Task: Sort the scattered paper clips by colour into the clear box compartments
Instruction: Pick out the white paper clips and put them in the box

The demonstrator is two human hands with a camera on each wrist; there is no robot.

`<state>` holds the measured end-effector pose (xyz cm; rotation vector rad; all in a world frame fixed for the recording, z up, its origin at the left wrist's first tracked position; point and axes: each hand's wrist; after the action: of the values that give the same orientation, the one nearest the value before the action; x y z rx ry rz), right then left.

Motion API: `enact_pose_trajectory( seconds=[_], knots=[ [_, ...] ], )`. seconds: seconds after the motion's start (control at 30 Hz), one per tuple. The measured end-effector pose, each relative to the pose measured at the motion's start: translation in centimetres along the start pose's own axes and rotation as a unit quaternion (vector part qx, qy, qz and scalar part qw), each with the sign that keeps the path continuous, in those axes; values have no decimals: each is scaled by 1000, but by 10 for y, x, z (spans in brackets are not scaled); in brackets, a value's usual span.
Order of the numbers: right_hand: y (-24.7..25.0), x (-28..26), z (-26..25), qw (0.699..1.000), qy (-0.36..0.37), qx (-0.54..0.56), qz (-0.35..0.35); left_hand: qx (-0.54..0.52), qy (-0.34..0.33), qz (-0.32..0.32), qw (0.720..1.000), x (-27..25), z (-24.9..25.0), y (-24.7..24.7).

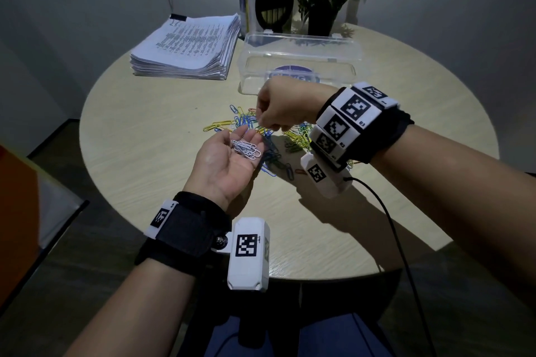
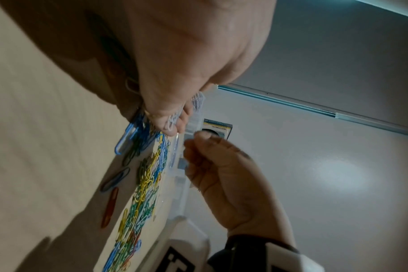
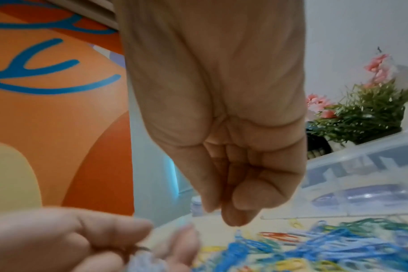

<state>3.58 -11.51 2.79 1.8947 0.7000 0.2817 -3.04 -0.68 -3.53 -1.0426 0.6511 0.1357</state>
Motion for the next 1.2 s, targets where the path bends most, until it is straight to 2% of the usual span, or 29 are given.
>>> enact_pose_trajectory(
  seconds=[0.1, 0.17, 0.27, 0.47, 0.6, 0.77, 1.0, 1.1, 1.2],
  knots=[
    [-4, -1, 14, 992, -35, -121, -4, 18, -4, 17, 1000, 0, 2, 2],
    [-8, -4, 23, 987, -62, -149, -23, 18, -4, 17, 1000, -1, 3, 4],
    [-12, -5, 33, 986, -90, -133, -35, 13, -5, 18, 1000, -3, 5, 5],
    [-11, -5, 38, 988, -97, -118, -38, 8, -16, 7, 1000, -7, 13, 8],
    [-12, 2, 28, 996, -67, -62, -7, 4, -25, 11, 1000, -8, 17, 10],
    [-19, 2, 18, 996, -28, -65, -51, 2, -27, 8, 1000, -9, 18, 13],
    [-17, -1, 26, 986, -101, -120, -63, 2, -23, 3, 1000, -9, 18, 15],
    [-12, -2, 29, 981, -107, -143, -72, 8, -17, 6, 1000, -8, 17, 17],
    [-10, 3, 27, 985, -108, -127, -53, 11, -16, 7, 1000, -7, 17, 19]
  ],
)
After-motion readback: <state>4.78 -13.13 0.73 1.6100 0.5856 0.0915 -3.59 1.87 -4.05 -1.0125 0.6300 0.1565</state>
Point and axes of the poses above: each hand's wrist, its own x-axis towards the middle knuckle, its own y-axis out of the back of the hand, z = x × y, and after that the axes turned 12 degrees about y, right-handed
